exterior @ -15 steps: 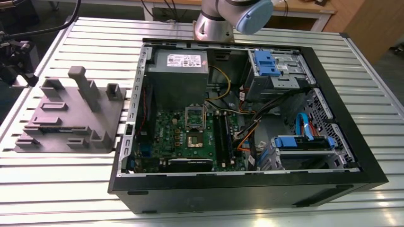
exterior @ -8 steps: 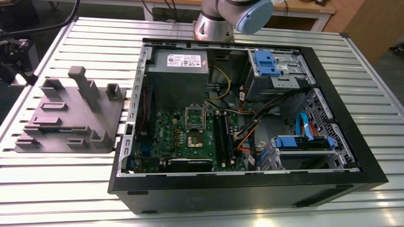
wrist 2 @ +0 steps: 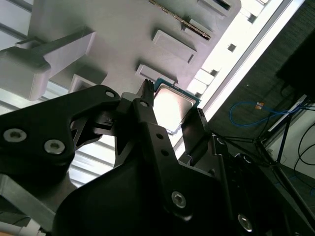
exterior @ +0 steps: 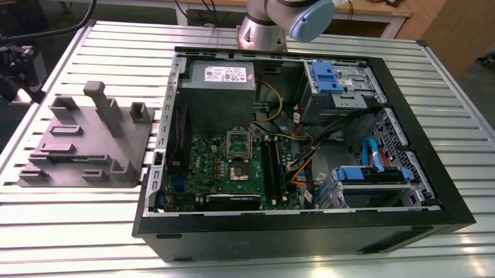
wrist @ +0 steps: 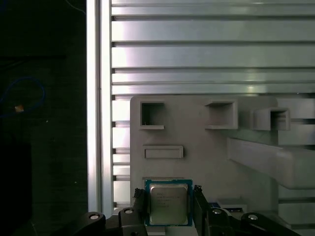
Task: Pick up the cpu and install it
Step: 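Pick up the cpu and move it towards the insertion slot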
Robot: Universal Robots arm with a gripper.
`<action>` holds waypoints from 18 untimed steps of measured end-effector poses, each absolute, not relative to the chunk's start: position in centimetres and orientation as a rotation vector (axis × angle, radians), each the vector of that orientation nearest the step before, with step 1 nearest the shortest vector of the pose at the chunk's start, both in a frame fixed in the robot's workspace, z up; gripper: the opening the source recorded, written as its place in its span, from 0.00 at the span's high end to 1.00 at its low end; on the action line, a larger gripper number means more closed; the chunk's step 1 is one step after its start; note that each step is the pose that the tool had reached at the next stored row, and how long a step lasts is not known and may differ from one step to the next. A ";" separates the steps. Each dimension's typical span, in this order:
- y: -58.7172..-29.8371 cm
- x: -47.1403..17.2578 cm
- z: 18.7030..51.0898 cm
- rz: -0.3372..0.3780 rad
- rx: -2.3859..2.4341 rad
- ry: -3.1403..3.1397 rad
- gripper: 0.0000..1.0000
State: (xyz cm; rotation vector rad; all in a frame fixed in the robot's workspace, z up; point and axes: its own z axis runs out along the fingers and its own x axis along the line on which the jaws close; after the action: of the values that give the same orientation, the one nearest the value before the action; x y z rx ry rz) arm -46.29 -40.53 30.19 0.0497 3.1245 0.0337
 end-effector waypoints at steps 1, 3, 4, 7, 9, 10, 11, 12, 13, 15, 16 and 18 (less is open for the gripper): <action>-40.5 -46.3 30.2 0.034 0.050 3.125 0.53; -40.5 -46.3 30.3 0.033 0.050 3.125 0.53; -40.5 -46.3 30.4 0.033 0.050 3.125 0.53; -40.5 -46.3 30.4 0.034 0.050 3.124 0.53; -40.5 -46.3 30.4 0.033 0.050 3.125 0.53; -40.5 -46.3 30.4 0.034 0.050 3.125 0.53; -40.5 -46.3 30.4 0.034 0.050 3.125 0.53; -40.5 -46.3 30.4 0.033 0.050 3.125 0.53; -40.5 -46.3 30.4 0.033 0.050 3.125 0.53; -40.5 -46.2 30.4 0.033 0.050 3.125 0.53; -40.5 -46.2 30.4 0.033 0.050 3.125 0.53; -40.5 -46.2 30.4 0.033 0.050 3.125 0.53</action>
State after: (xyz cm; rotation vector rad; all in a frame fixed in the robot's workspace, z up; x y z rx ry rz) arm -46.21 -40.53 30.43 0.0497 3.1247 0.0335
